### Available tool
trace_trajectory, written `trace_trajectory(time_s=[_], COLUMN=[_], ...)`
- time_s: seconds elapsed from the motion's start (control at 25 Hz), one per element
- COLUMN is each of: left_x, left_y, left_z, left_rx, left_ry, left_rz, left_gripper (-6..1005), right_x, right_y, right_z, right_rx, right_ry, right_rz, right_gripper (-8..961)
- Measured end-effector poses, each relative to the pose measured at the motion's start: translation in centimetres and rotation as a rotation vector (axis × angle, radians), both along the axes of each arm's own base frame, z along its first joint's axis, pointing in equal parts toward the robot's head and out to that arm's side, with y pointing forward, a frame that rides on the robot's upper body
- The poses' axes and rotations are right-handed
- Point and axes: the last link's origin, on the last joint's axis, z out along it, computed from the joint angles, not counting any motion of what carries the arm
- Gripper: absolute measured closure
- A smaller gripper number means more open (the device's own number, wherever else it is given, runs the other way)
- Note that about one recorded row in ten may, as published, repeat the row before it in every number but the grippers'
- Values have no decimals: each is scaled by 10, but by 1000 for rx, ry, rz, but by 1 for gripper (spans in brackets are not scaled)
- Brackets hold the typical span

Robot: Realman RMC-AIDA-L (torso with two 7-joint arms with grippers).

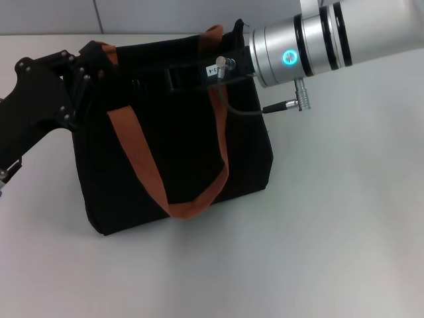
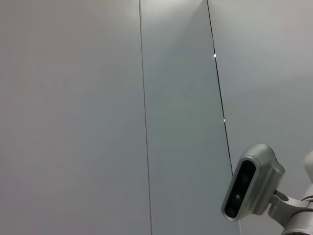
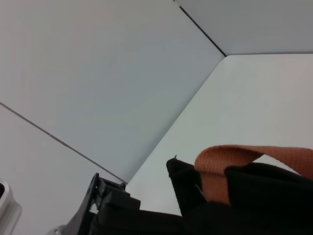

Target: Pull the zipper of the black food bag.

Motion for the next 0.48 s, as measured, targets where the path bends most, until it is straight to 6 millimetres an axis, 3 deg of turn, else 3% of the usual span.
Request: trace_trajectory(time_s=[0.48], left_x=[0], left_y=[-3], left_z=[1], left_rx=[1], left_ry=[-6], left_rz=[-7], left_gripper=[890], right_x=[7], right_y=[4], right_z=[9], right_rx=[40], right_ry=[-52], right_rz=[-11], right_gripper=[954])
